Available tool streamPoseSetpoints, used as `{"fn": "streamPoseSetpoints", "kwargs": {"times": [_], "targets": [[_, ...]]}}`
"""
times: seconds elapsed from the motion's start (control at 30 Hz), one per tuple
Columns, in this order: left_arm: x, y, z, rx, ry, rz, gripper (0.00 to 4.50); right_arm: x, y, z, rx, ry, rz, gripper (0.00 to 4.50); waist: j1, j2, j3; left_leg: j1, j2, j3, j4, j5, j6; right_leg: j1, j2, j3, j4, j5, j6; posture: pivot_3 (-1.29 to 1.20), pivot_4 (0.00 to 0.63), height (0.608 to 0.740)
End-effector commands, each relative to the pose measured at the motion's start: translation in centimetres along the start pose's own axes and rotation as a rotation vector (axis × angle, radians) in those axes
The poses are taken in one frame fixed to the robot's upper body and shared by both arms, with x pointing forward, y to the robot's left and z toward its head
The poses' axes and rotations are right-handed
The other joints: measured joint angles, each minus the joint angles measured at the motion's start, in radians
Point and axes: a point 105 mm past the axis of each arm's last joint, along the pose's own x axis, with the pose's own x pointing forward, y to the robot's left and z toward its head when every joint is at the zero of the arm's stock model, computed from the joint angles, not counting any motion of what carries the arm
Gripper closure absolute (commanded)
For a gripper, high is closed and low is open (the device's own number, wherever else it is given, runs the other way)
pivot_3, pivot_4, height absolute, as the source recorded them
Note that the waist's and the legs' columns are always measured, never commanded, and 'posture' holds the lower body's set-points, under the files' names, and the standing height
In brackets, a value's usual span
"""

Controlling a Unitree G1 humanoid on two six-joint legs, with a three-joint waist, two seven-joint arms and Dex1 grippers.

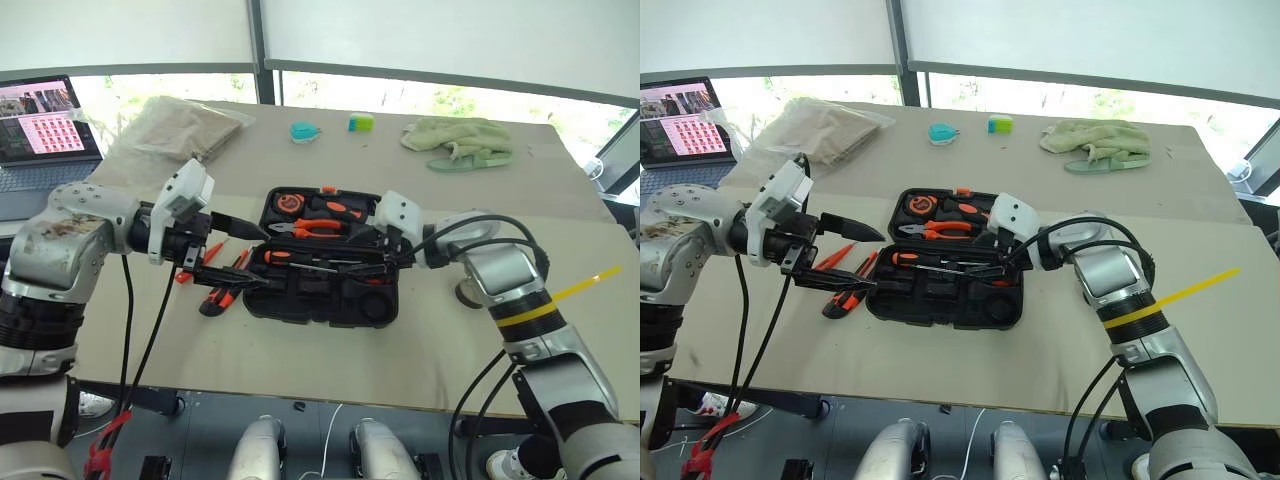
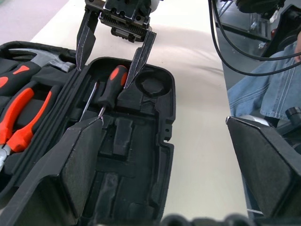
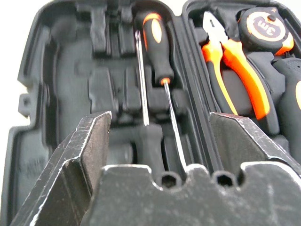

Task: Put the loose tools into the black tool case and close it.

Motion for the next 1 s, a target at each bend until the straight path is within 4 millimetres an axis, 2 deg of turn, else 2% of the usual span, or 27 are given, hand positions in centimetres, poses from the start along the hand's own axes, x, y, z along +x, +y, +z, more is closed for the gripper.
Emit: {"fn": "streamPoseSetpoints", "kwargs": {"times": [0.03, 0.1, 0.13, 0.23, 0.3, 0.6, 0.7, 0.83, 0.9, 0.97, 1.0], "targets": [[-0.2, 0.2, 0.6, 0.044, 0.002, 0.007, 0.0, -0.1, -0.4, 0.1, 0.003, -0.007, -0.029, 2.41, 0.0, 0.0, 0.0, 0.0, 0.0, 0.0, 0.0, 0.0, 0.0, 0.0, 0.0, 0.0, 0.0, 0.0, 0.0, 0.0, 0.15, 0.74], [-0.3, 0.3, 0.5, 0.043, 0.002, 0.012, 0.0, 0.2, -0.3, -0.4, 0.006, 0.005, -0.028, 2.99, 0.0, 0.0, 0.0, 0.0, 0.0, 0.0, 0.0, 0.0, 0.0, 0.0, 0.0, 0.0, 0.0, 0.0, 0.0, 0.0, 0.15, 0.74], [-0.3, 0.4, 0.5, 0.044, 0.003, 0.014, 0.0, 0.4, -0.1, -0.6, 0.011, 0.011, -0.025, 3.45, 0.0, 0.0, 0.0, 0.0, 0.0, 0.0, 0.0, 0.0, 0.0, 0.0, 0.0, 0.0, 0.0, 0.0, 0.0, 0.0, 0.15, 0.74], [-0.3, 0.5, 0.3, 0.049, 0.011, 0.02, 0.0, 1.0, 0.2, -1.4, 0.019, 0.03, -0.019, 4.43, 0.0, 0.0, 0.0, 0.0, 0.0, 0.0, 0.0, 0.0, 0.0, 0.0, 0.0, 0.0, 0.0, 0.0, 0.0, 0.0, 0.15, 0.74], [-0.3, 0.5, 0.2, 0.05, 0.013, 0.022, 0.0, 1.4, 0.4, -1.8, 0.016, 0.05, -0.011, 4.47, 0.0, 0.0, 0.0, 0.0, 0.0, 0.0, 0.0, 0.0, 0.0, 0.0, 0.0, 0.0, 0.0, 0.0, 0.0, 0.0, 0.15, 0.74], [-0.2, 0.6, -0.1, 0.056, 0.023, 0.029, 0.0, 3.0, 2.1, -6.3, -0.042, 0.268, 0.041, 4.47, -0.001, 0.0, -0.001, 0.004, 0.0, 0.0, 0.0, 0.0, 0.0, 0.003, 0.0, 0.0, 0.0, 0.0, 0.0, 0.0, 0.15, 0.74], [-0.1, 0.7, -0.3, 0.057, 0.027, 0.031, 0.0, 3.1, 2.4, -6.4, -0.075, 0.283, 0.06, 4.47, -0.001, -0.001, -0.001, 0.008, 0.0, 0.0, 0.0, 0.0, 0.0, 0.008, 0.0, 0.0, 0.0, 0.0, 0.0, 0.0, 0.15, 0.74], [-0.2, 0.8, -0.9, 0.038, 0.036, 0.051, 0.0, 2.3, 1.7, -3.3, -0.057, 0.15, 0.003, 4.47, 0.0, -0.001, -0.001, 0.016, 0.0, 0.0, 0.0, 0.0, 0.0, 0.016, 0.0, 0.0, -0.001, 0.0, 0.0, 0.0, 0.15, 0.74], [-0.5, 0.8, -1.6, 0.018, 0.043, 0.095, 0.0, 0.6, 0.8, -0.2, -0.03, 0.015, -0.059, 4.47, 0.002, -0.001, -0.001, 0.016, 0.0, 0.0, -0.001, 0.0, 0.0, 0.016, 0.0, 0.0, -0.001, 0.0, 0.0, 0.0, 0.15, 0.74], [-1.3, 1.0, -2.4, -0.024, 0.037, 0.183, 0.0, -2.6, 0.1, 3.0, 0.032, -0.138, -0.111, 4.47, 0.001, -0.001, 0.0, 0.015, 0.0, 0.0, -0.001, 0.0, 0.0, 0.015, 0.0, -0.001, -0.002, 0.0, 0.0, 0.0, 0.15, 0.74], [-1.8, 1.1, -2.7, -0.044, 0.03, 0.231, 0.0, -4.1, 0.1, 4.1, 0.068, -0.191, -0.116, 4.2, 0.001, -0.001, 0.0, 0.013, 0.0, 0.0, -0.001, 0.0, 0.0, 0.013, 0.0, 0.0, -0.002, 0.0, 0.0, 0.0, 0.15, 0.74]]}}
